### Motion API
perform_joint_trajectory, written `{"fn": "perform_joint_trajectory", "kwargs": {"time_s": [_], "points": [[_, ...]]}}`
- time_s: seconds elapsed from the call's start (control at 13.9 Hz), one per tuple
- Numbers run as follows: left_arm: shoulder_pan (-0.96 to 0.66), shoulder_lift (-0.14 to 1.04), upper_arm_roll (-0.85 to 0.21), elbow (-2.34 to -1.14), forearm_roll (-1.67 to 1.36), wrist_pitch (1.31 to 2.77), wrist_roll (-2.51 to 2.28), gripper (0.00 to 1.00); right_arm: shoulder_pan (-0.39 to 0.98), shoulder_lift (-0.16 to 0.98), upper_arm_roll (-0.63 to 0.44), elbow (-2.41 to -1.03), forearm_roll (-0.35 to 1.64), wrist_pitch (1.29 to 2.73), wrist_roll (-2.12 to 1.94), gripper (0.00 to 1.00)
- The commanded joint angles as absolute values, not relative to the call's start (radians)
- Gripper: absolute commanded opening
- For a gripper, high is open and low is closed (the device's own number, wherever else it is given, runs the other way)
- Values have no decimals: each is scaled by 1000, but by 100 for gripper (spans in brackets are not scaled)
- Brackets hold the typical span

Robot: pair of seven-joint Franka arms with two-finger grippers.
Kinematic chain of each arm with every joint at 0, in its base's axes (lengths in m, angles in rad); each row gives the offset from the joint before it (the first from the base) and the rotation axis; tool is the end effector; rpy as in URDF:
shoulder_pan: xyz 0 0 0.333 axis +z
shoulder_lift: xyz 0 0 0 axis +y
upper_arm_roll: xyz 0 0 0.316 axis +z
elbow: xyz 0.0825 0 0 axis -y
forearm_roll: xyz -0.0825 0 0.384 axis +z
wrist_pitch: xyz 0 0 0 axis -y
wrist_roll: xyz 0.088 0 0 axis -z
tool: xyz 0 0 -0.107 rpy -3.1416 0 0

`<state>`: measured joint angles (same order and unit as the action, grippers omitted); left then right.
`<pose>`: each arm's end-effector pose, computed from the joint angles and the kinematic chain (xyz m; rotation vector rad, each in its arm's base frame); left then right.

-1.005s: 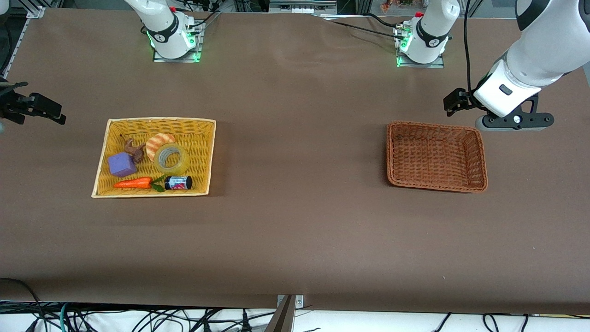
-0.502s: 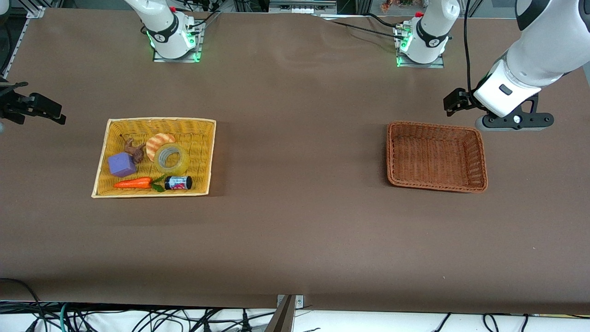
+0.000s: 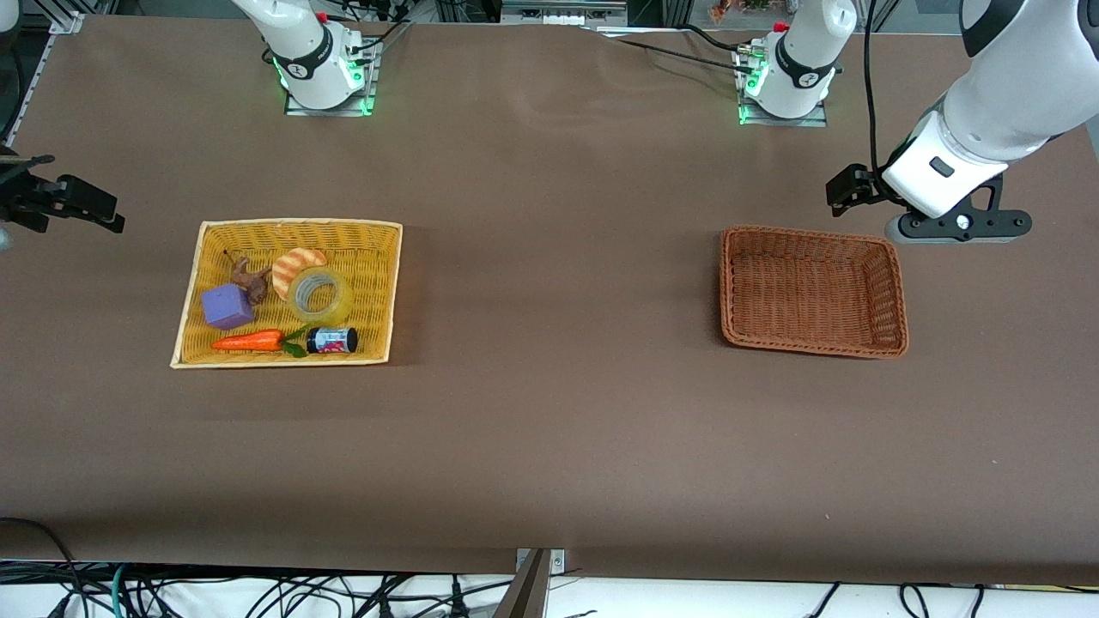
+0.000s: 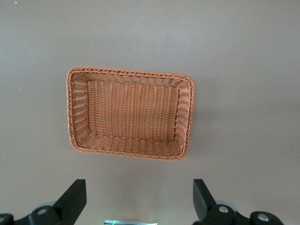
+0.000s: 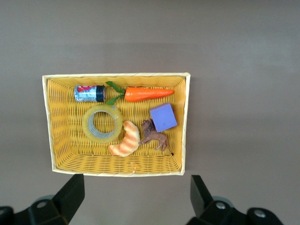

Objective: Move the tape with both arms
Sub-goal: 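Reach the right gripper down to the clear tape roll in the yellow basket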

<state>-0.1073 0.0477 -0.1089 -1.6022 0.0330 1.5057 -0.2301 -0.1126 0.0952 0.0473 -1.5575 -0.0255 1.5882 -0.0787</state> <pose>0.5465 -0.1149 0.5783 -3.0756 -0.0206 0.2067 0.5810 -0.0419 0.5782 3.1235 0.0228 -0.1027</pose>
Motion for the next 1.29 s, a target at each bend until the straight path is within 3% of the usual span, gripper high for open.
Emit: {"fn": "perform_joint_trajectory", "kwargs": {"time_s": [0.0, 0.29, 0.5, 0.93, 1.22], "points": [[-109, 25, -104, -1621, 12, 1503, -215, 100, -107, 187, 60, -1549, -23, 1577, -72, 100], [-109, 25, -104, -1621, 12, 1503, -215, 100, -45, 225, 81, -1646, -2, 1714, 3, 100], [-109, 25, -104, -1621, 12, 1502, -215, 100, 15, 210, 107, -1880, -2, 1986, 171, 100], [-107, 25, -103, -1621, 12, 1502, -215, 100, 29, 227, 141, -2126, -2, 2325, 265, 100], [-109, 25, -104, -1621, 12, 1502, -215, 100, 31, 267, 143, -2203, -2, 2482, 267, 100]]}}
